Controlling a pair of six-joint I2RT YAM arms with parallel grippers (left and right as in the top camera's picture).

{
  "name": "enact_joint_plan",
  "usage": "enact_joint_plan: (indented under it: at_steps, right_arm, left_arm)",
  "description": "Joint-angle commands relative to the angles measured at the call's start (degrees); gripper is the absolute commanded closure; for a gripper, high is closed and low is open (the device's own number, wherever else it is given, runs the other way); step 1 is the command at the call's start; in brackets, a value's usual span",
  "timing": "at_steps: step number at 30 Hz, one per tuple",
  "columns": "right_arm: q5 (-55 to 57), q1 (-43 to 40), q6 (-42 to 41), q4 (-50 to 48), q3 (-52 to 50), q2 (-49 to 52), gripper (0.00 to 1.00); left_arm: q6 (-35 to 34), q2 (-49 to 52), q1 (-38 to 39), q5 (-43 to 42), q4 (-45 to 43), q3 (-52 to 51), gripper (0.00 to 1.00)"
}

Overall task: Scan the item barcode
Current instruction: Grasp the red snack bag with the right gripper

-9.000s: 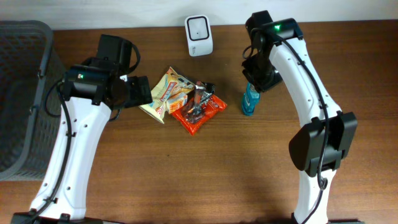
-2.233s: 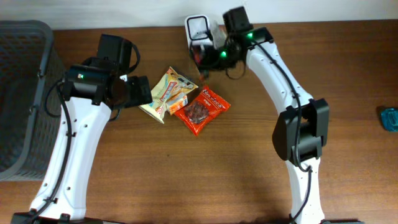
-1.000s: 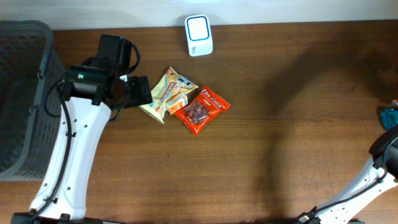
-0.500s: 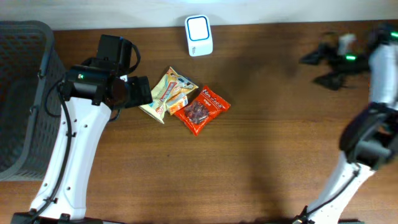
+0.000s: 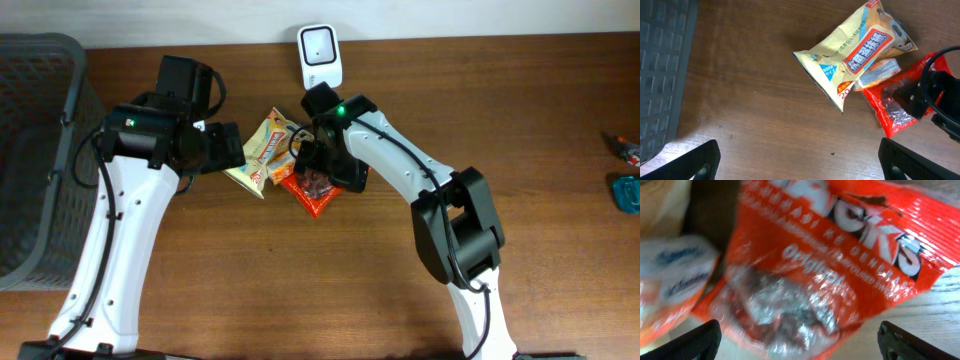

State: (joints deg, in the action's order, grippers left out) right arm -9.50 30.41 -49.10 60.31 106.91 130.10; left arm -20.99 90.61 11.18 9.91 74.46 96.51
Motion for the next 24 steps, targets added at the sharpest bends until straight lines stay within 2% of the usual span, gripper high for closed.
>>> enact_joint_plan:
  at_steps: [1, 3, 4, 6, 10, 12, 13, 16, 19, 22, 24]
  right_arm:
    - [1.16, 0.15, -7.43, -2.99, -4.26, -1.09, 0.01]
    - [2.58, 0.28, -7.32, -6.75, -7.65, -1.01, 0.16]
    - [5.77, 0.13, -5.99, -5.55, -7.8, -1.01, 0.17]
    - [8.74, -2.01, -4.09, 0.59, -6.84, -1.51, 0.18]
    - [8.68, -5.92, 8.9, 13.33, -0.2, -3.13, 0.15]
    - [6.05, -5.55, 17.57, 17.03, 3.37, -3.13, 0.05]
    - [4.44, -5.07, 18.03, 15.78, 3.45, -3.1, 0.01]
    - [4.17, -0.96, 18.05, 10.29, 3.23, -2.23, 0.01]
    - [16.13, 7.96, 18.08, 12.81, 3.23, -0.55, 0.01]
    - [28.87, 11.89, 12.37, 16.72, 3.23, -0.28, 0.01]
    - [28.83, 11.93, 12.39, 14.73, 2.97, 1.01, 0.1]
  left_arm:
    - [0.07, -0.31, -0.09, 0.44, 0.11, 0.13, 0.01]
    - [0.07, -0.31, -0.09, 0.44, 0.11, 0.13, 0.01]
    - [0.07, -0.31, -0.09, 0.44, 0.11, 0.13, 0.01]
    - [0.04, -0.31, -0.09, 0.44, 0.11, 0.13, 0.01]
    - [0.04, -0.31, -0.09, 0.44, 0.11, 0.13, 0.01]
    - [0.07, -0.31, -0.09, 0.44, 0.11, 0.13, 0.01]
    - [0.04, -0.31, -0.09, 0.44, 0.11, 0.13, 0.01]
    - [0.07, -0.31, -0.09, 0.44, 0.11, 0.13, 0.01]
    - [0.04, -0.31, -0.09, 0.44, 0.11, 0.13, 0.01]
    - [0.07, -0.31, -0.09, 0.44, 0.11, 0.13, 0.01]
    - [0.07, -0.31, -0.09, 0.44, 0.11, 0.13, 0.01]
